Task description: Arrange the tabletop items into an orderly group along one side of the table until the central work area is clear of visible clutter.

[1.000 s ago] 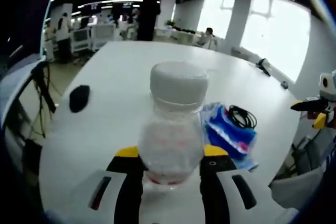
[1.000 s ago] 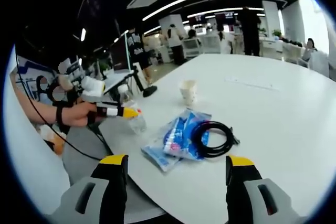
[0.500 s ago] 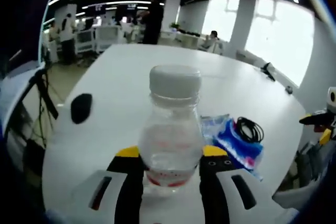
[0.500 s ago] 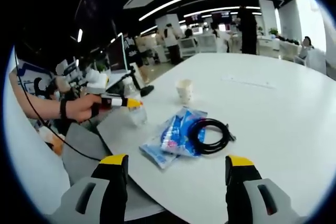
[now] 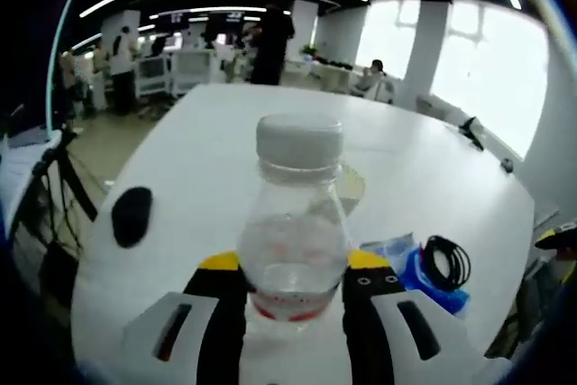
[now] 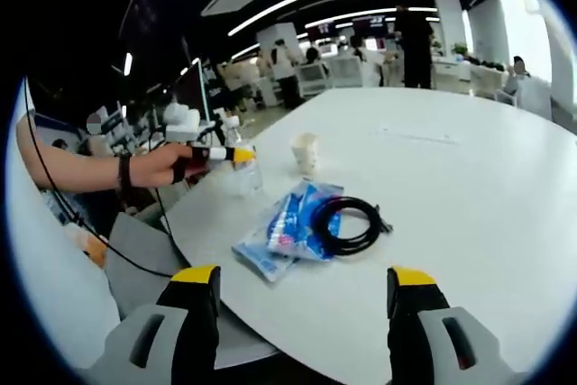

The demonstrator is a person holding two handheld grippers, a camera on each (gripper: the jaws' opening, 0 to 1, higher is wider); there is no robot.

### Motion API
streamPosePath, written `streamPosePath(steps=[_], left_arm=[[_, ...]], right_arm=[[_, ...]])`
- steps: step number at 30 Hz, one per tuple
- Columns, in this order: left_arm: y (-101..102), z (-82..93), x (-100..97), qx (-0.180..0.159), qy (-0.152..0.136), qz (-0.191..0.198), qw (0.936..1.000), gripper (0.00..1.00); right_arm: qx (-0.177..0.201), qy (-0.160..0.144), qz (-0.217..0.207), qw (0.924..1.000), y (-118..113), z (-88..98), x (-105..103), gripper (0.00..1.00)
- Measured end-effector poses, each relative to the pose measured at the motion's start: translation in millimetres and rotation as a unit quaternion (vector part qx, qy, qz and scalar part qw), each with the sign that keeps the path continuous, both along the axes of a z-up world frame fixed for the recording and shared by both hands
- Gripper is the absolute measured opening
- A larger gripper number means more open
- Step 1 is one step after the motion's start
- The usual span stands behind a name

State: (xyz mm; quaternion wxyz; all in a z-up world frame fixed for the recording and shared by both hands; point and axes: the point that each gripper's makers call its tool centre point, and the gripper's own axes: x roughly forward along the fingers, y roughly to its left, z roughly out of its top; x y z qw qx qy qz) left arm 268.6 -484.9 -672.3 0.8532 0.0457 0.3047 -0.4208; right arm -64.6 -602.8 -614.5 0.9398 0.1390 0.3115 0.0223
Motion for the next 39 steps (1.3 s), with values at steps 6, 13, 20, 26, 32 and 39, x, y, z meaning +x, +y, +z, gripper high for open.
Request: streamPosePath(steps=[6, 13, 20, 26, 32, 39], left_arm=[[-15, 1.5, 15.7, 0.002, -0.006, -0.002, 1.0000, 0.40], [-24, 12.9, 26.9, 0.000, -0.013, 0.010, 0.9999, 0.40], [-34, 24.6, 38.3, -0.001, -0.021, 0.023, 0.9995, 0.40], [-48, 32.1, 45.1, -0.003, -0.026, 0.023, 0.9994, 0.40], [-54, 32.2, 52.9, 0.003, -0.035, 0.024, 0.9991, 0.40], [-52, 22.5, 60.3, 0.008, -0.032, 0.037, 0.9988, 0.40]], right_arm=[[0.003, -0.001, -0.013, 0.9999, -6, -0.4, -4, 0.77], [0.005, 0.000, -0.017, 0.9998, -11, -3.5, -4, 0.77], [0.007, 0.009, -0.009, 0.9999, -11, -7.8, -5, 0.77], [0.008, 0.014, -0.009, 0.9998, -13, -8.6, -6, 0.77], [0.009, 0.016, -0.011, 0.9998, -15, -9.0, -6, 0.77], [0.010, 0.020, -0.012, 0.9997, -15, -11.7, -7, 0.77]])
